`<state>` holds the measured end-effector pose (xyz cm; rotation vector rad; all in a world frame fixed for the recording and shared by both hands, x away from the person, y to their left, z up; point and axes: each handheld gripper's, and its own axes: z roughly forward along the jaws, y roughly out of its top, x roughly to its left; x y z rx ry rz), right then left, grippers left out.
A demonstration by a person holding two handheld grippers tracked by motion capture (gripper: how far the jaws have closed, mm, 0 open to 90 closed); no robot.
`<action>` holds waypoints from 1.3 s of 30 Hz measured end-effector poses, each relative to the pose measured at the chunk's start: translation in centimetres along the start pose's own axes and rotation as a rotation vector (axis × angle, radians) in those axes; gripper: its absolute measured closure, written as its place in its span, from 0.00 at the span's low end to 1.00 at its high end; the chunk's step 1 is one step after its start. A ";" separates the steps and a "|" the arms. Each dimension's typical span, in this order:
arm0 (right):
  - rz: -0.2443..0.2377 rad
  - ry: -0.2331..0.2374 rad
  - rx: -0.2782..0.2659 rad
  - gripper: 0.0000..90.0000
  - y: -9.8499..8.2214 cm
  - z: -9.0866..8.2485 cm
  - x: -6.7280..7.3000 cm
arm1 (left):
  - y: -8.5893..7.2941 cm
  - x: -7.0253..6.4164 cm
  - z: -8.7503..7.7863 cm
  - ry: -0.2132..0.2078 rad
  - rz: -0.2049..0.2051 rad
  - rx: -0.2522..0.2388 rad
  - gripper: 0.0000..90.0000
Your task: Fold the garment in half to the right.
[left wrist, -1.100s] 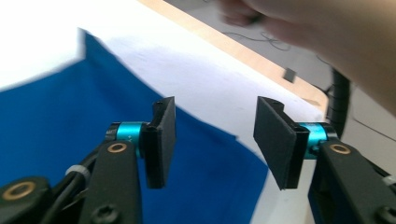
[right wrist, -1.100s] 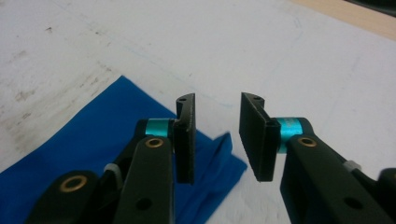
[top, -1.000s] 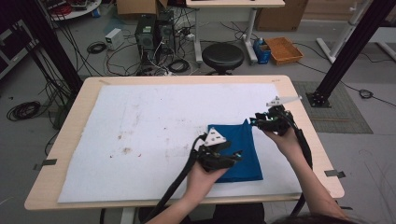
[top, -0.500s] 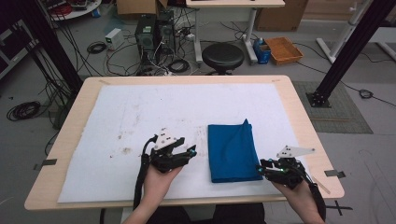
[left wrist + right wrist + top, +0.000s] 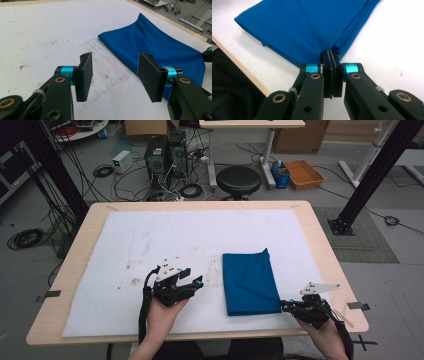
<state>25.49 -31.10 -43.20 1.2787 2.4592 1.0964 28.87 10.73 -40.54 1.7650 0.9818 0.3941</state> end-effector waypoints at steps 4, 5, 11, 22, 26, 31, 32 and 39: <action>0.007 -0.012 -0.005 0.91 -0.1 -0.1 -0.2 | 0.0 0.0 0.0 -0.004 0.007 0.005 0.51; 0.005 -0.016 -0.024 0.91 0.4 -0.3 -0.3 | 0.0 0.0 0.1 -0.004 0.005 0.006 0.51; -0.004 -0.072 -0.109 0.87 5.6 -0.1 -2.1 | 0.0 0.0 0.1 -0.008 0.006 0.013 0.50; 0.130 -0.124 -0.127 0.79 12.3 6.2 -6.6 | -0.3 0.5 0.1 -0.008 -0.006 0.022 0.50; 0.143 -0.119 -0.103 0.92 12.4 7.7 -7.5 | -0.4 0.5 0.2 -0.013 -0.008 0.028 0.50; 0.158 -0.137 -0.121 1.00 12.1 7.7 -8.4 | -0.5 0.6 0.3 -0.013 -0.011 0.032 0.50; 0.155 -0.139 -0.122 1.00 12.0 7.7 -8.5 | -0.5 0.6 0.3 -0.013 -0.013 0.032 0.50; 0.161 -0.179 -0.098 0.99 11.1 7.8 -9.0 | -0.6 0.7 0.4 -0.014 -0.008 0.041 0.50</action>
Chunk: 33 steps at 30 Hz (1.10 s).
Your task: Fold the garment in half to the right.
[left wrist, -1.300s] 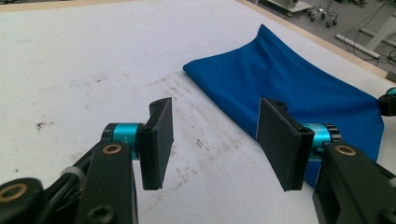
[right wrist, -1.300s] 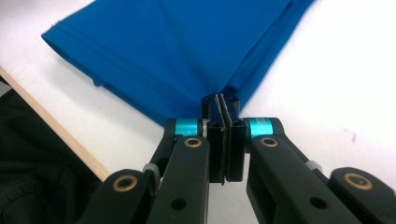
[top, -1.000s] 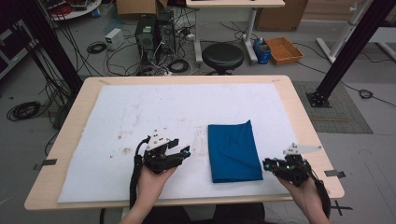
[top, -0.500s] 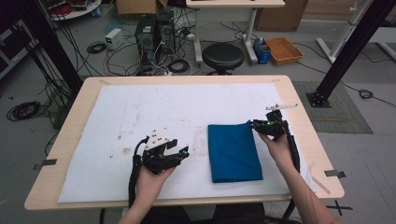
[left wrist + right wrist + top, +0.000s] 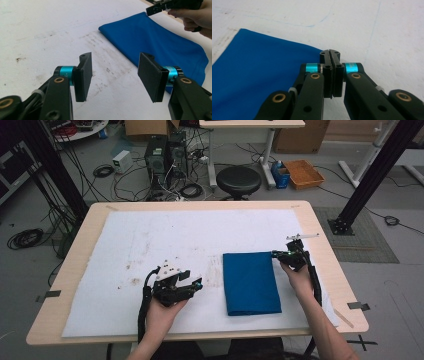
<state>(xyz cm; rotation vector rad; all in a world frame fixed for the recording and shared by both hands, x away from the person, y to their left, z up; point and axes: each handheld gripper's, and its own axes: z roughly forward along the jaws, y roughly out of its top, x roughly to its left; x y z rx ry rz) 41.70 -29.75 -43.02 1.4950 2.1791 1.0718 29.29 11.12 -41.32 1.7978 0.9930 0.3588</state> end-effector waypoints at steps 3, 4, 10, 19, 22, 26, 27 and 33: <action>0.010 -0.007 -0.013 0.96 -0.2 -0.2 -0.3 | 0.0 0.1 0.0 0.005 -0.003 -0.003 0.50; 0.007 -0.005 -0.025 0.93 -0.2 -0.4 -0.4 | 0.0 0.2 -0.1 0.006 0.000 -0.003 0.50; -0.006 0.034 -0.108 0.67 -0.3 -2.4 -0.7 | 0.5 1.2 -0.8 0.033 0.037 -0.032 0.47; -0.082 0.046 -0.170 0.54 -1.5 -5.3 -0.7 | 2.0 4.4 -2.3 0.117 0.113 -0.080 0.41; -0.097 0.046 -0.185 0.53 -1.8 -5.9 -0.8 | 2.3 5.6 -2.8 0.148 0.121 -0.087 0.41; -0.094 0.047 -0.196 0.52 -2.0 -6.4 -1.3 | 2.3 7.1 -3.4 0.171 0.118 -0.100 0.40; -0.092 0.047 -0.195 0.52 -2.0 -6.5 -1.5 | 2.2 7.4 -3.6 0.175 0.121 -0.100 0.40; -0.078 0.052 -0.196 0.52 -1.9 -6.8 -2.1 | 2.0 8.3 -4.3 0.180 0.123 -0.110 0.40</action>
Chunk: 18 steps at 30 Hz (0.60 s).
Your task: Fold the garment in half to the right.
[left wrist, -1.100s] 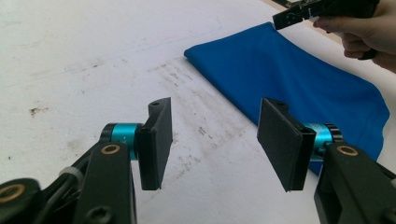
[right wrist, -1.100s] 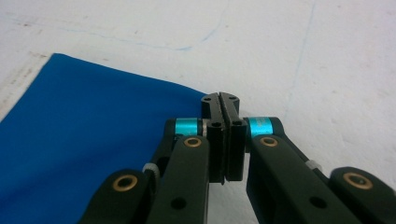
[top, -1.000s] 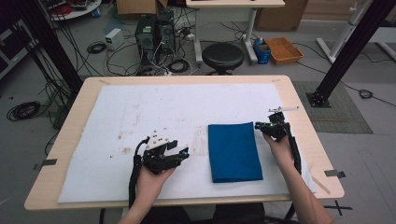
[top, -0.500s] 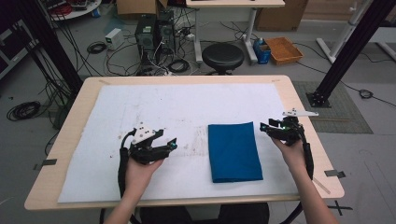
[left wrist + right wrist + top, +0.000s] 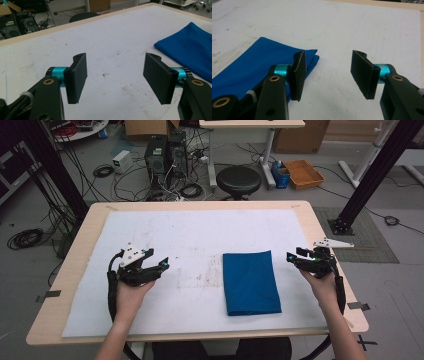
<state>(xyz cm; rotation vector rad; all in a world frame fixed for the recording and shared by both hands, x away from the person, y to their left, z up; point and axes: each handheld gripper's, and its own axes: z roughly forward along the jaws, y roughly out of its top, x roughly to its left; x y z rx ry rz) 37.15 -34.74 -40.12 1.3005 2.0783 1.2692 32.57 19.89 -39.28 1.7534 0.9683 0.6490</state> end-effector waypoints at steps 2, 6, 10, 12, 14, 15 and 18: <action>-0.001 0.002 0.000 0.51 0.1 0.0 0.0 | -0.1 0.2 -0.1 -0.003 0.000 0.002 0.40; -0.003 0.009 0.006 0.51 0.2 0.2 0.1 | -0.4 0.3 0.0 -0.017 -0.008 0.001 0.39; -0.005 0.014 0.010 0.51 0.3 0.4 0.2 | -0.5 0.3 0.0 -0.026 -0.006 -0.001 0.37; -0.004 0.014 0.013 0.51 0.3 0.5 0.2 | -0.6 0.3 0.1 -0.026 -0.009 -0.003 0.35; -0.004 0.014 0.016 0.51 0.3 0.5 0.2 | -0.6 0.4 0.1 -0.027 -0.009 -0.004 0.35; -0.004 0.014 0.016 0.51 0.3 0.5 0.2 | -0.6 0.4 0.1 -0.026 -0.012 -0.004 0.35; -0.001 0.015 0.017 0.51 0.3 0.5 0.2 | -0.6 0.4 0.1 -0.025 -0.012 -0.004 0.35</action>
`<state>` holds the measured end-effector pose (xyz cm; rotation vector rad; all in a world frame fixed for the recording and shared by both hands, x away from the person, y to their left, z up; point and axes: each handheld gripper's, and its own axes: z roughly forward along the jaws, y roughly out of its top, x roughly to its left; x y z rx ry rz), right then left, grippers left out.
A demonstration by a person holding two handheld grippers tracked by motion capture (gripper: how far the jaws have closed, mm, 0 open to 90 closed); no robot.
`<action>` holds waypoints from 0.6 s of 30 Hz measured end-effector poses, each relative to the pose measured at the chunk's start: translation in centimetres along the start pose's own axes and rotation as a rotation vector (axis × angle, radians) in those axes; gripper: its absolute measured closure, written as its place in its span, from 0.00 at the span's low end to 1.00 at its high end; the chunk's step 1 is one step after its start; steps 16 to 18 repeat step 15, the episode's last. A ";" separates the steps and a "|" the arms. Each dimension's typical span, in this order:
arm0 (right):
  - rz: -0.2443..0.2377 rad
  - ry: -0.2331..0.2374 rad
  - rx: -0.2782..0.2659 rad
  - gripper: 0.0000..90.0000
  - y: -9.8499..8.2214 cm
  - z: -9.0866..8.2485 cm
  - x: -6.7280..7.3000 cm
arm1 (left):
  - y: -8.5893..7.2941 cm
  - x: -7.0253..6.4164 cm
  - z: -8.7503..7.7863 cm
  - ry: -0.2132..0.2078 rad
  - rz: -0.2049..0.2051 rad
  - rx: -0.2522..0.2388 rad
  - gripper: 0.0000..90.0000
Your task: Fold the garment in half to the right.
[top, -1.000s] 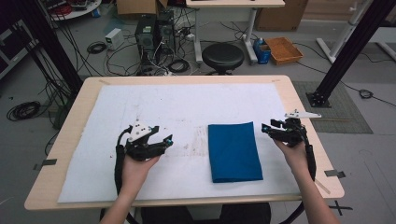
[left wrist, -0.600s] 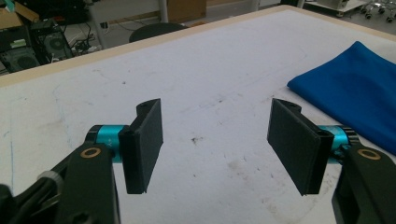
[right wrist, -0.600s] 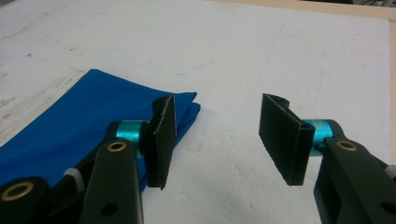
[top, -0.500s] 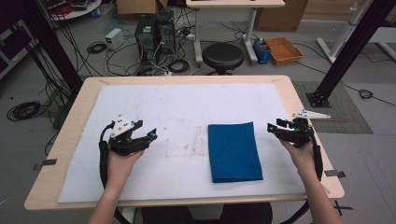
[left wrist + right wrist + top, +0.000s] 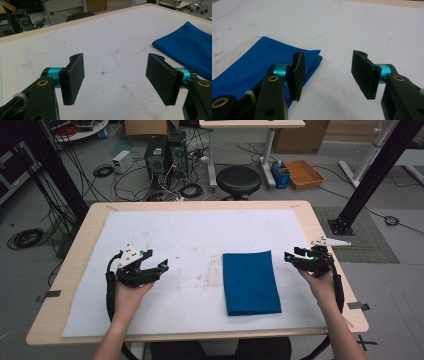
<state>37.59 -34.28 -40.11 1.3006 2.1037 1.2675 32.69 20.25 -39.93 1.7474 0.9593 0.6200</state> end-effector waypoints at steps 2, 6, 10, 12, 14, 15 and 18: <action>0.000 0.000 0.000 0.50 0.0 0.0 0.0 | 0.0 0.0 0.0 -0.003 0.004 0.001 0.35; -0.002 0.000 0.003 0.50 0.0 0.1 0.0 | -0.1 -0.1 0.1 -0.001 0.004 0.002 0.34; -0.002 0.001 0.003 0.50 0.0 0.2 0.0 | -0.1 -0.1 0.1 -0.002 0.006 0.005 0.34; 0.001 0.000 0.002 0.50 0.0 0.1 0.0 | -0.1 -0.1 0.1 0.000 0.007 0.007 0.34; 0.000 0.000 0.000 0.49 0.0 0.1 -0.1 | -0.1 -0.1 0.2 -0.001 0.013 0.009 0.34; 0.000 0.000 0.000 0.49 0.0 0.1 -0.1 | -0.2 -0.1 0.2 -0.002 0.010 0.012 0.34; 0.000 0.000 0.000 0.49 0.0 0.1 -0.1 | -0.2 -0.1 0.2 -0.002 0.010 0.012 0.34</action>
